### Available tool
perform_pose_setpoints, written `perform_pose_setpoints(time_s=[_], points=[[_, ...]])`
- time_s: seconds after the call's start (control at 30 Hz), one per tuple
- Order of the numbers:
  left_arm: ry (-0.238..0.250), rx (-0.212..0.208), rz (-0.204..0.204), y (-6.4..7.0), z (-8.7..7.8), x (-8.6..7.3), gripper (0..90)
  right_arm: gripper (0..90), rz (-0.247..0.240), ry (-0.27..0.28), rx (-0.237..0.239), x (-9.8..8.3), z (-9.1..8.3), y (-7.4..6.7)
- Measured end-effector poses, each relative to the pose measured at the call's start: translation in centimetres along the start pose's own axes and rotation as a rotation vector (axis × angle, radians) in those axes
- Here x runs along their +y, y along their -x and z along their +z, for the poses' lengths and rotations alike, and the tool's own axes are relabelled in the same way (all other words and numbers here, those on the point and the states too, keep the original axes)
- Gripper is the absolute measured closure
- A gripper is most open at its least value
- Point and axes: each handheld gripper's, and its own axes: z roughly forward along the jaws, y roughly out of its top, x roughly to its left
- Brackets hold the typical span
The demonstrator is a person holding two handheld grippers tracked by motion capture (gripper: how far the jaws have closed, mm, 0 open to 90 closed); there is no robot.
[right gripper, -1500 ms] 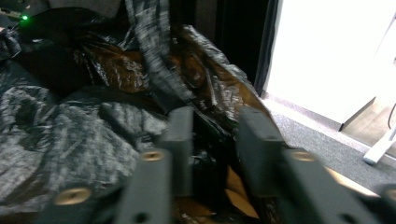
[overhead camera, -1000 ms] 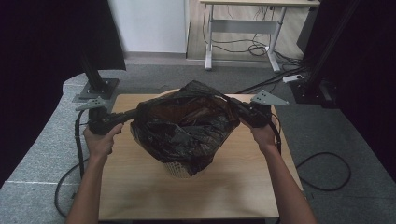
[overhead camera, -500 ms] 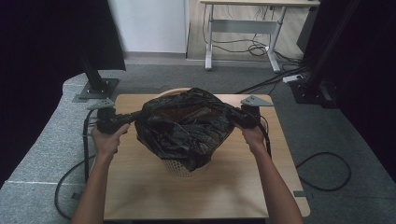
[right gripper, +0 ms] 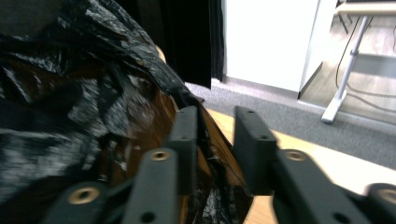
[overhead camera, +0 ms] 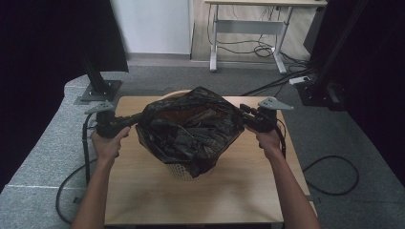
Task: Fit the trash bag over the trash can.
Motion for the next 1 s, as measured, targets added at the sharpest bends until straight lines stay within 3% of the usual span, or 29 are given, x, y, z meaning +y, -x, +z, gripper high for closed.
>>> perform_pose_setpoints(time_s=[0.23, 0.53, 0.67, 0.8, 1.0], points=[[0.014, -0.004, 0.016, 0.5, -0.6, 0.9, 89.6, 49.0, -0.039, 0.052, 0.062, 2.4, -1.2, -0.9], [0.020, -0.016, 0.029, 0.6, -0.6, 1.5, 89.6, 42.6, -0.047, -0.005, 0.125, 3.4, 1.5, -1.5], [0.025, -0.028, 0.051, 0.7, -0.5, 1.9, 89.6, 52.5, -0.048, -0.025, 0.131, 3.7, 2.6, -1.4], [0.022, -0.031, 0.066, 1.0, -0.2, 2.3, 89.6, 76.2, -0.045, -0.037, 0.109, 3.9, 3.2, -1.3], [0.005, -0.013, 0.075, 0.8, 0.4, 2.6, 89.6, 85.9, -0.029, -0.008, 0.050, 4.0, 3.5, -0.5]])
